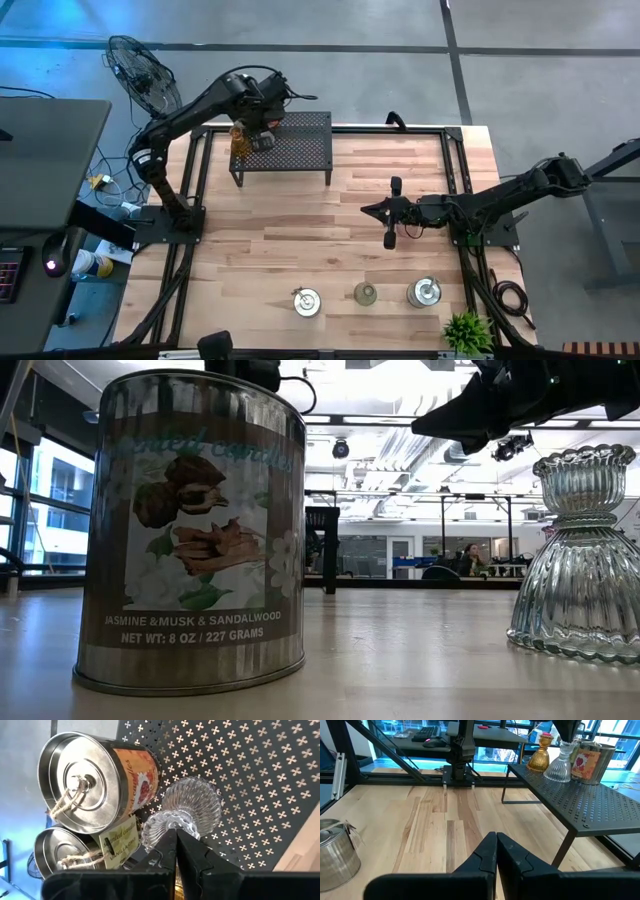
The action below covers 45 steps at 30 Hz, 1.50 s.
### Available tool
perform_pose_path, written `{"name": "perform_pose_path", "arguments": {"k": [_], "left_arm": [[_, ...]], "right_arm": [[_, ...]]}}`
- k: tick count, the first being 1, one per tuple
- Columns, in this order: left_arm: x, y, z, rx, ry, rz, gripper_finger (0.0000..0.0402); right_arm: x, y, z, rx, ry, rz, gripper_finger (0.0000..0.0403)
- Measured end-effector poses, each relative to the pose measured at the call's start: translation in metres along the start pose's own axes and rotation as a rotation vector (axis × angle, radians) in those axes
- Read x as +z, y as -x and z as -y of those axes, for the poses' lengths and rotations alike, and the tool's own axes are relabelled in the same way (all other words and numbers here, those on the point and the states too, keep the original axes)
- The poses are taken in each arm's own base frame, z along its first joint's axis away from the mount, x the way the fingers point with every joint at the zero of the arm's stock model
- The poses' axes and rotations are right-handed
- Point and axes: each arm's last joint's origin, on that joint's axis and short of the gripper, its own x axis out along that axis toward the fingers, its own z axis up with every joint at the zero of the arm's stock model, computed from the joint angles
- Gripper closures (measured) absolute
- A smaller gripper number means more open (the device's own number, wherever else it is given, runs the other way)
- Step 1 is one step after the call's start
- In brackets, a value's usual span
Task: Pick & Place candle stick holders
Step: Put the transparent candle holder on the shelf aligned with the orange scented candle, then put the red scented candle on the shelf
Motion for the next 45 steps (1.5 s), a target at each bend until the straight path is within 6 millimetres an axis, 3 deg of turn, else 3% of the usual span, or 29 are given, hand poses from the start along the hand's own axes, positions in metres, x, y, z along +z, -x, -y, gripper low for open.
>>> {"name": "perform_pose_path", "arguments": {"k": [12,18,23,27,31,39,45], "left_arm": [[-0.009,0.020,-0.001,-0.058,0.015,0.106,0.0397],[-0.022,0.054,0.007,-0.116,0.006,0.285,0.0397],[-0.038,0.103,0.042,-0.204,-0.069,0.583,0.0400],[-0.051,0.117,0.088,-0.267,-0.169,0.839,0.0401],[-0.069,0.103,0.129,-0.328,-0.193,1.054,0.0401],[-0.096,0.024,0.205,-0.451,-0.237,1.240,0.0401],[-0.117,-0.021,0.241,-0.554,-0.235,1.303,0.0401]], "right_arm": [[0.000,0.000,0.000,0.000,0.000,0.000,0.0402],[0.000,0.000,0.000,0.000,0.000,0.000,0.0403],[-0.001,0.000,0.000,0.000,0.002,-0.006,0.0403],[-0.001,0.000,0.000,-0.001,0.002,-0.006,0.0403],[0.000,0.000,0.000,-0.004,-0.005,-0.005,0.0403],[0.000,0.000,0.000,-0.016,-0.028,0.000,0.0402],[-0.001,0.000,0.001,-0.022,-0.050,-0.009,0.0402]]}}
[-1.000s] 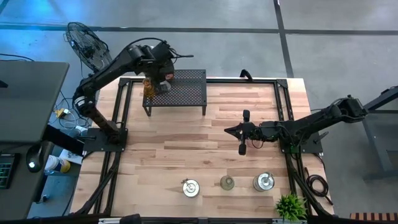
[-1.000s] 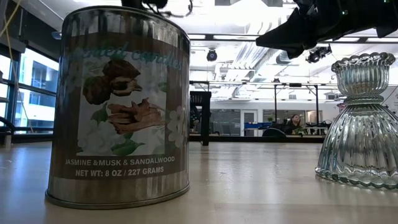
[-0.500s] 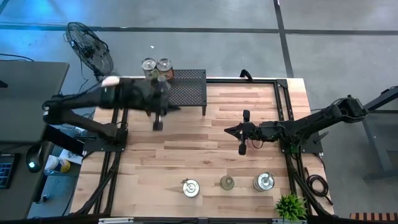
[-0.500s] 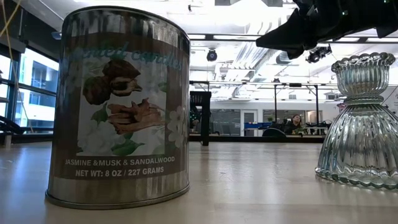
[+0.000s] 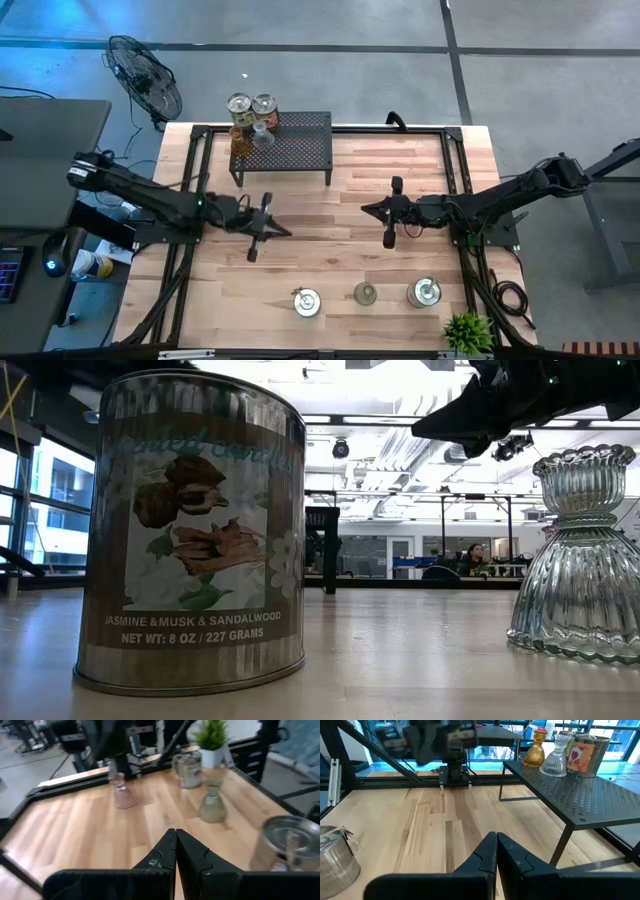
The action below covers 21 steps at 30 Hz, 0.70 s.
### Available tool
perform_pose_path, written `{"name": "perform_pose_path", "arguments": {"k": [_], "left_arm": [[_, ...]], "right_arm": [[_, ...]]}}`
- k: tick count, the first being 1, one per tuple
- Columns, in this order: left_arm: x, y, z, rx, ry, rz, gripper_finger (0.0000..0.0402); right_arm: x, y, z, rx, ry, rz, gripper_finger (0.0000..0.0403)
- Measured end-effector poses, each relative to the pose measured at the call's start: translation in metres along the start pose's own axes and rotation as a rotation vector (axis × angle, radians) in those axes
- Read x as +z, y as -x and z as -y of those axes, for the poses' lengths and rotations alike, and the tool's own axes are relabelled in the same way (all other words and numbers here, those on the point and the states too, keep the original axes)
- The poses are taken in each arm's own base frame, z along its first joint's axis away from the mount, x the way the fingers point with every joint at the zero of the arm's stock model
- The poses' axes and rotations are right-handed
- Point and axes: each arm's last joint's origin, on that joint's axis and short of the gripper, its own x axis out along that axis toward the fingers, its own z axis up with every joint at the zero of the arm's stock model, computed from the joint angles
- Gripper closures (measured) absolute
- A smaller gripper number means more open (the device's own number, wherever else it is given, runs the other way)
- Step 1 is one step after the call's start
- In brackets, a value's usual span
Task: Pick & Place candle stick holders
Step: Put the red scented candle on the shelf
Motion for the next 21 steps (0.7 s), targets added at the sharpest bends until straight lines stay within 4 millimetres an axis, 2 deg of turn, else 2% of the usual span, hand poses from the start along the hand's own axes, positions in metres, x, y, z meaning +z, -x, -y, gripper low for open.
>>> {"name": "perform_pose_path", "arguments": {"k": [2,6,11,15,21], "left_arm": [[-0.003,-0.002,0.007,-0.026,0.022,0.031,0.0401],[-0.005,-0.009,0.030,-0.128,0.101,-0.011,0.0401],[0.012,-0.024,0.062,-0.172,0.168,-0.123,0.0390],[0.022,-0.046,0.081,-0.172,0.260,-0.268,0.0348],[0.027,-0.087,0.095,-0.094,0.355,-0.464,0.0269]], "right_arm": [[-0.001,0.000,0.000,-0.015,-0.003,-0.011,0.0402],[-0.003,0.001,0.000,-0.049,-0.010,-0.023,0.0403],[-0.003,0.001,-0.001,-0.050,-0.011,-0.021,0.0402],[-0.003,0.001,-0.001,-0.043,-0.011,-0.022,0.0402],[-0.003,0.001,-0.001,-0.037,-0.011,-0.023,0.0402]]}}
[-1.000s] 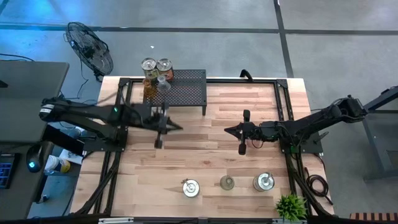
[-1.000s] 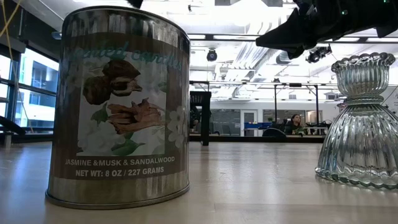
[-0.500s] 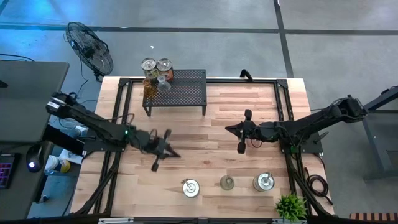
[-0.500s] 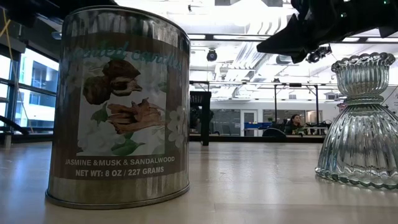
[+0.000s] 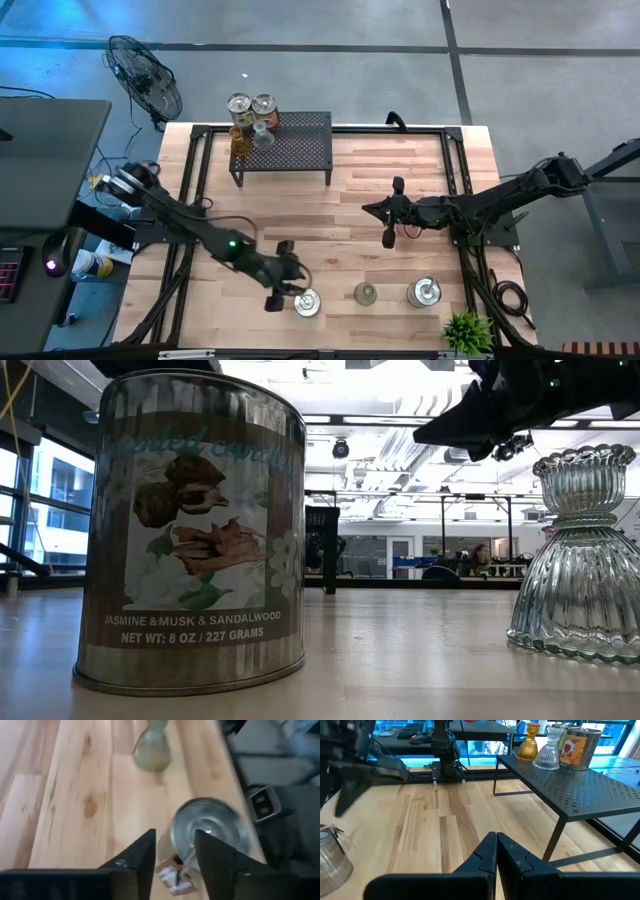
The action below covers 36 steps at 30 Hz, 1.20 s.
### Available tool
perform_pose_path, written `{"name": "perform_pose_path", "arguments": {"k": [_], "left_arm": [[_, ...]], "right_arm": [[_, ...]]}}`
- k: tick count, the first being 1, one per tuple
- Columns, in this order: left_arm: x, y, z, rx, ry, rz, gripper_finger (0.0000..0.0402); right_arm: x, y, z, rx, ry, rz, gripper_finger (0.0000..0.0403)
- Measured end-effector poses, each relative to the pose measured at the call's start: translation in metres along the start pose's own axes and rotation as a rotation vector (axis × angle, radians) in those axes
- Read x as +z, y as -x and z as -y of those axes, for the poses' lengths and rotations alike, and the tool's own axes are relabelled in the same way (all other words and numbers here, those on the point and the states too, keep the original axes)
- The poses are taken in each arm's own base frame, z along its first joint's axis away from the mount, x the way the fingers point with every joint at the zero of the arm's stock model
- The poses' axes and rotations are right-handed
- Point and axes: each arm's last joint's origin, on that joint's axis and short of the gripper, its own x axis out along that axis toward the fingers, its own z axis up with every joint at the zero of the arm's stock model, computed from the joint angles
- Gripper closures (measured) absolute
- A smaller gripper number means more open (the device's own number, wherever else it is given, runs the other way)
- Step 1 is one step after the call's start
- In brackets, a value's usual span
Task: Pick & Place candle stick holders
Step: Put the red scented candle on the shelf
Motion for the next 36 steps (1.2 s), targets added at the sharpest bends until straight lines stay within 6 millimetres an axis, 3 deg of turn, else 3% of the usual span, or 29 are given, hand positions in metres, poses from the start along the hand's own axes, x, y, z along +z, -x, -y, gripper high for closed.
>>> {"name": "perform_pose_path", "arguments": {"k": [4,11,16,21,26,30,36], "left_arm": [[0.010,-0.019,0.004,0.034,-0.004,-0.102,0.0247],[0.016,-0.038,0.000,0.047,0.047,-0.231,0.0247],[0.014,-0.037,0.000,0.035,0.041,-0.259,0.0294],[0.013,-0.036,0.001,-0.002,-0.057,-0.270,0.0383],[0.014,-0.032,0.000,0.000,-0.145,-0.271,0.0389],[0.020,-0.026,-0.011,0.024,-0.193,-0.269,0.0397],[0.032,-0.018,-0.048,0.158,-0.286,-0.285,0.0399]], "right_arm": [[-0.001,0.000,0.000,0.007,0.005,-0.010,0.0402],[-0.001,0.000,-0.001,0.025,0.008,-0.015,0.0402],[-0.001,0.000,-0.001,0.025,0.013,-0.013,0.0402],[-0.001,0.000,-0.001,0.025,0.011,-0.009,0.0402],[-0.001,0.000,-0.001,0.025,0.011,-0.009,0.0402],[-0.001,0.000,-0.001,0.025,0.011,-0.008,0.0402],[-0.001,0.000,-0.001,0.024,0.011,-0.008,0.0402]]}}
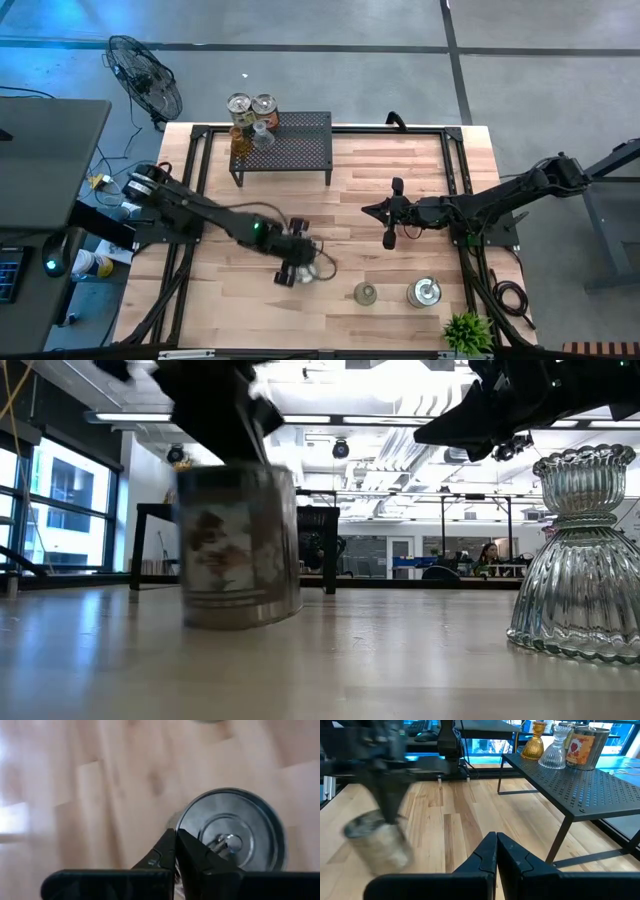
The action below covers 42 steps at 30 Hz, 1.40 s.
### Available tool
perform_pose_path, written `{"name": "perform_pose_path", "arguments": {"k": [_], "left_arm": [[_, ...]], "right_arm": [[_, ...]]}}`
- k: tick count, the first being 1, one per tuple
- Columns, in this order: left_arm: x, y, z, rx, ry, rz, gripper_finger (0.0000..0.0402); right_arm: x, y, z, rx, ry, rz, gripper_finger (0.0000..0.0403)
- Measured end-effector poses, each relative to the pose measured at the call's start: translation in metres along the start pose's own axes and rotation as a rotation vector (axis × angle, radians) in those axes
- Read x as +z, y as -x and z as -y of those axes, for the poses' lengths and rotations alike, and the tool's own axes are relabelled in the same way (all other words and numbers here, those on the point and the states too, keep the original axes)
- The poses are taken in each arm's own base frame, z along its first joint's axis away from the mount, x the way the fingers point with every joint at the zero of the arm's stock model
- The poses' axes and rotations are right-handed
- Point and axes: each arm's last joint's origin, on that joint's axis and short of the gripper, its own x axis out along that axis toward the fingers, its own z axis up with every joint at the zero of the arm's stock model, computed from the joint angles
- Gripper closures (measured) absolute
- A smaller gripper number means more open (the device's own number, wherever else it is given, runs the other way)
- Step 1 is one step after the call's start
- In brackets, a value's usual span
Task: Pick & Place candle stick holders
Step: Put the red scented candle on the shelf
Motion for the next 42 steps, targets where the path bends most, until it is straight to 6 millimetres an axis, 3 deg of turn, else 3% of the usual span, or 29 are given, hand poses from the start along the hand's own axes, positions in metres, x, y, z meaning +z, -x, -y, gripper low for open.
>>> {"name": "perform_pose_path", "arguments": {"k": [11,21,27,37,42], "left_arm": [[-0.010,-0.007,-0.080,0.123,-0.049,-0.087,0.0401],[-0.023,-0.006,-0.121,0.178,0.008,-0.157,0.0396],[-0.028,-0.005,-0.137,0.203,0.031,-0.174,0.0383],[-0.031,-0.003,-0.139,0.272,0.026,-0.222,0.0326],[-0.018,0.017,-0.133,0.266,0.023,-0.302,0.0296]], "right_arm": [[0.000,0.000,0.000,0.000,0.011,-0.001,0.0402],[0.000,0.000,0.000,0.001,0.012,-0.001,0.0402],[0.000,0.000,0.000,0.001,0.012,-0.001,0.0402],[0.000,0.000,0.000,0.001,0.019,-0.001,0.0402],[0.000,0.000,0.000,0.001,0.019,-0.001,0.0402]]}}
